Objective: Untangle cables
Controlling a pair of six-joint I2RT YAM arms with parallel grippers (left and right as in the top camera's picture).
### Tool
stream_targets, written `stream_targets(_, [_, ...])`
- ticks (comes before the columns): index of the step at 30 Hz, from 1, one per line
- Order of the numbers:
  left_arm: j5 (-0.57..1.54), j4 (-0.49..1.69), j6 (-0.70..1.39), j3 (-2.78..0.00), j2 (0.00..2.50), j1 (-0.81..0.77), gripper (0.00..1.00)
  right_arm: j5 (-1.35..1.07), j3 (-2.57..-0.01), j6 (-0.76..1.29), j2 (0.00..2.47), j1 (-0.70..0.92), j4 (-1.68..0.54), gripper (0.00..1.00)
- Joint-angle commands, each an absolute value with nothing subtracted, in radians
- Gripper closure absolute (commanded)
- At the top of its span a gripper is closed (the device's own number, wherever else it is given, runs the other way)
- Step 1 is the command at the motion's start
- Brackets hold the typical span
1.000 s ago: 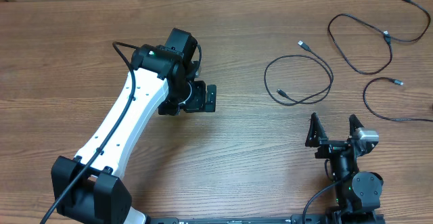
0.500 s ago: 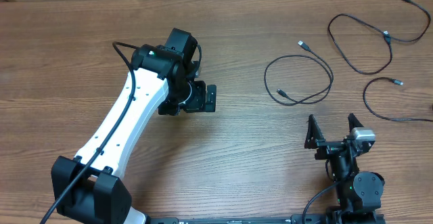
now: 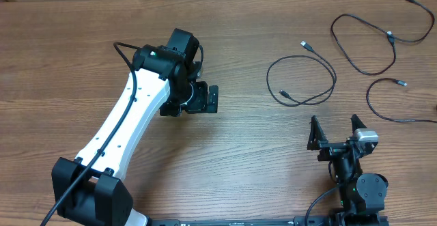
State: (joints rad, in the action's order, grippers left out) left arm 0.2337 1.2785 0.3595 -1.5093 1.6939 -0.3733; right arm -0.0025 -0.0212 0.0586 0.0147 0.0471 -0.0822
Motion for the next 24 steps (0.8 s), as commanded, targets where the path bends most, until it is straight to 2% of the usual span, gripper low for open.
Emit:
stream_targets(1, [0.228,1.277,0.337,-1.509,1.697,-0.38,0.01,-0.009,-0.007,0.055,0.002,0.044,-0.079,0.0])
stream_targets(15, [0.228,1.277,0.337,-1.509,1.692,-0.38,0.01,-0.009,-0.007,0.054,0.002,0.044,-0.079,0.0])
stream_targets(24, [0.228,1.278,0.337,-1.509,1.591,-0.333,0.01,-0.009,-0.007,0.054,0.002,0.044,-0.079,0.0])
